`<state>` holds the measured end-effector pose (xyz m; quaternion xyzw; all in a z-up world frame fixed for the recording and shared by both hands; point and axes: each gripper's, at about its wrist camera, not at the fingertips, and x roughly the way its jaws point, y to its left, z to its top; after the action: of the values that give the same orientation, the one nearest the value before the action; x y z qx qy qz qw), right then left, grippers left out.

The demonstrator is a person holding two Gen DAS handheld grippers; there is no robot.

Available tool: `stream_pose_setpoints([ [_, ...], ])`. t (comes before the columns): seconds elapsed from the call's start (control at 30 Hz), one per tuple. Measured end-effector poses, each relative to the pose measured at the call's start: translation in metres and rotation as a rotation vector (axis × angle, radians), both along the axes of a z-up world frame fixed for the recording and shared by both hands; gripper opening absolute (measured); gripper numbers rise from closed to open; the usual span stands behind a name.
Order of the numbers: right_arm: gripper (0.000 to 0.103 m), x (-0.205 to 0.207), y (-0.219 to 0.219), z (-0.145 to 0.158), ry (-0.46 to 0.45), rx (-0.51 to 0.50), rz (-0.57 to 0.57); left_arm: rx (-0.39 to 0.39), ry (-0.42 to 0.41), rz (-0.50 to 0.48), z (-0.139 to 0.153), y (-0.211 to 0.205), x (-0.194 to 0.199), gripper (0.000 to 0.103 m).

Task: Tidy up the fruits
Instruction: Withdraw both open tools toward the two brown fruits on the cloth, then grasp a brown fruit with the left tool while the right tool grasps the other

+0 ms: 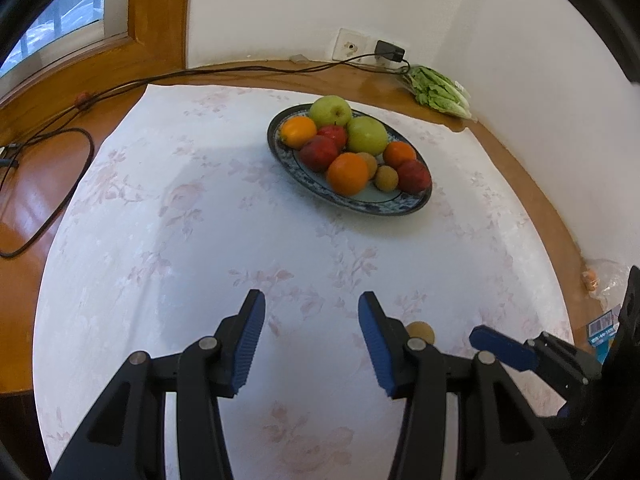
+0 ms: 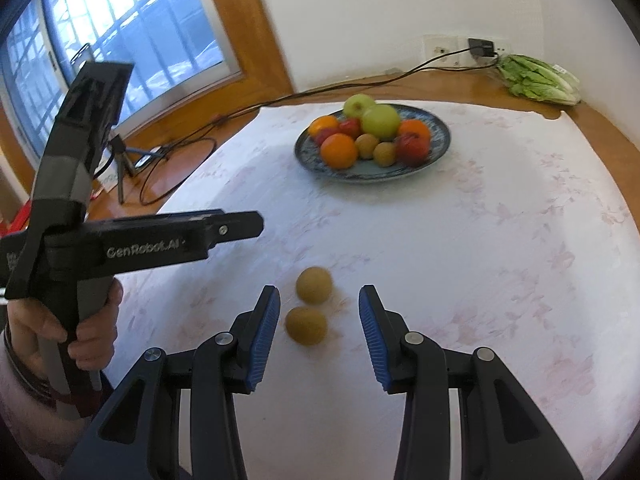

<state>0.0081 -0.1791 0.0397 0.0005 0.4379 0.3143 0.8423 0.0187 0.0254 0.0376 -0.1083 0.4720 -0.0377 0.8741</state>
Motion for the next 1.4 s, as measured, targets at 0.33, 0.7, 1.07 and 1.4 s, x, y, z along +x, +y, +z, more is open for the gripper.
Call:
stream_pose_setpoints([
  [0.33,0.041,-0.004,0.010,-0.012,0.039,-0.016,0.039,-0.004,0.005,0.003,-0.004,0.000,-0.003,0.051],
  [0.7,0.029,-0.006,0.014,-0.019,0.036,-0.014,0.057,-0.003,0.011,-0.013,-0.007,-0.008,-0.004,0.051],
  [1.07,0.026,-0.009,0.006,-0.004,-0.029,-0.022,0.055,0.003,0.015,-0.029,-0.007,-0.016,-0.004,0.051],
  [1.4,0.026,0.014,-0.039,-0.006,0.013,0.020,-0.099,0.014,-0.005,-0.084,-0.003,-0.040,-0.006,0.051],
])
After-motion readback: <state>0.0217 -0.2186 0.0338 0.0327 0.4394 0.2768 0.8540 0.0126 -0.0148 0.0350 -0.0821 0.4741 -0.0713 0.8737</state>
